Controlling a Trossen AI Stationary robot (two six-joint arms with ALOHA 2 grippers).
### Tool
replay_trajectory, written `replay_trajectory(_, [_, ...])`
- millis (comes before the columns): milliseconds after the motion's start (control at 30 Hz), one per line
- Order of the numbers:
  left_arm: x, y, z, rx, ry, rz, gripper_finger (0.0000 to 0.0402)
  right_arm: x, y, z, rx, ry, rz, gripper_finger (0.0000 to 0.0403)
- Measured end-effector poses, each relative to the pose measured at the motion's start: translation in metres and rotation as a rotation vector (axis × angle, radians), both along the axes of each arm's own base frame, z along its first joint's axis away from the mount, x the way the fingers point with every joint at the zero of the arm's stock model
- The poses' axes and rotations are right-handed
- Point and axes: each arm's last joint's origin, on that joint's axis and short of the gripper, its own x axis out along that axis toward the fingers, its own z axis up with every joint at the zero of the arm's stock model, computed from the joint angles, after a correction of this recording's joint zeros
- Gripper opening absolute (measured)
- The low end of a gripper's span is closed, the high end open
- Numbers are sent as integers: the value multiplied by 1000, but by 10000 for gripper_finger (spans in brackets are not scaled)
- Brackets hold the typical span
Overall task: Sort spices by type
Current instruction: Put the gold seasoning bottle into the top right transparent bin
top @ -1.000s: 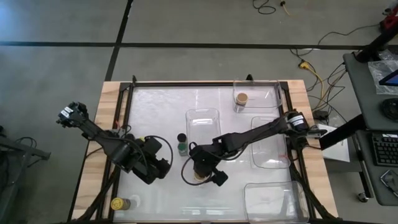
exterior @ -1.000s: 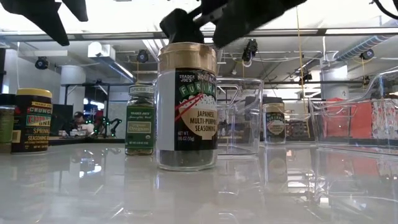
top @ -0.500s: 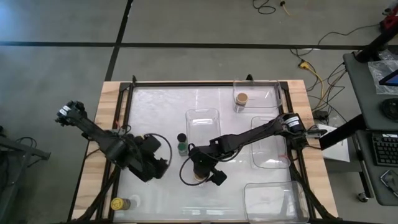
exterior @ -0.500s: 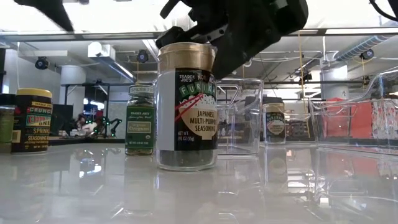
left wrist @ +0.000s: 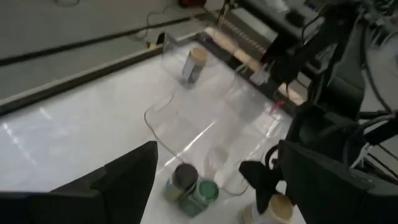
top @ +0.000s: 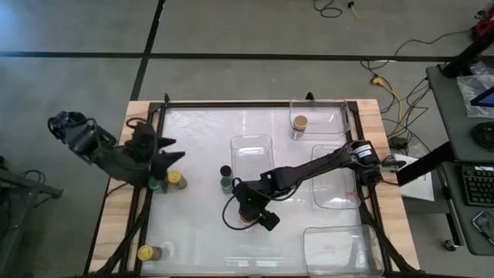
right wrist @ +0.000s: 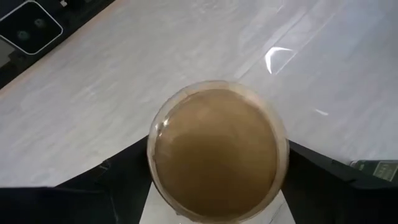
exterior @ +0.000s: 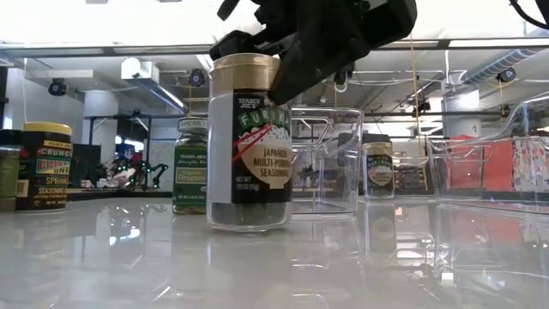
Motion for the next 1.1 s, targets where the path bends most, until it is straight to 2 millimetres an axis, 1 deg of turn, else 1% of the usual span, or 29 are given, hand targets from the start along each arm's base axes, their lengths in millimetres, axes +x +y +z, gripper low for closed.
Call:
replay_trajectory(133, [-4,3,2,48,10,-30,316,0,0,0,0,-2,2,318])
replay_trajectory(233, [-5,4,2,74,21,-35,316,0,0,0,0,-1,1,321])
replay_trajectory(400, [-8,6,-1,118,49,-20,316,0,1,0,21,5,11,301])
replay_trajectory(567, [-3,3,-3,157,83,-35,316,-1,1,1,39,20,-16,271])
replay_trajectory(667, [1,0,-4,162,92,-35,316,-1,2,2,45,24,-24,270])
replay_trajectory(767, [7,-3,-4,159,64,-8,316,-2,2,7,66,52,-63,270])
replay_trajectory(800, [8,-4,-3,149,54,-3,316,-3,2,12,69,51,-68,270])
replay_trajectory(867, [9,-5,-4,201,77,-25,316,-6,2,23,78,51,-79,271])
replay_trajectory(967, [8,-3,-3,246,89,-29,316,-12,0,53,103,9,-95,273])
replay_trajectory(1100, [-5,7,0,275,64,3,316,-28,-8,95,139,-38,-130,270])
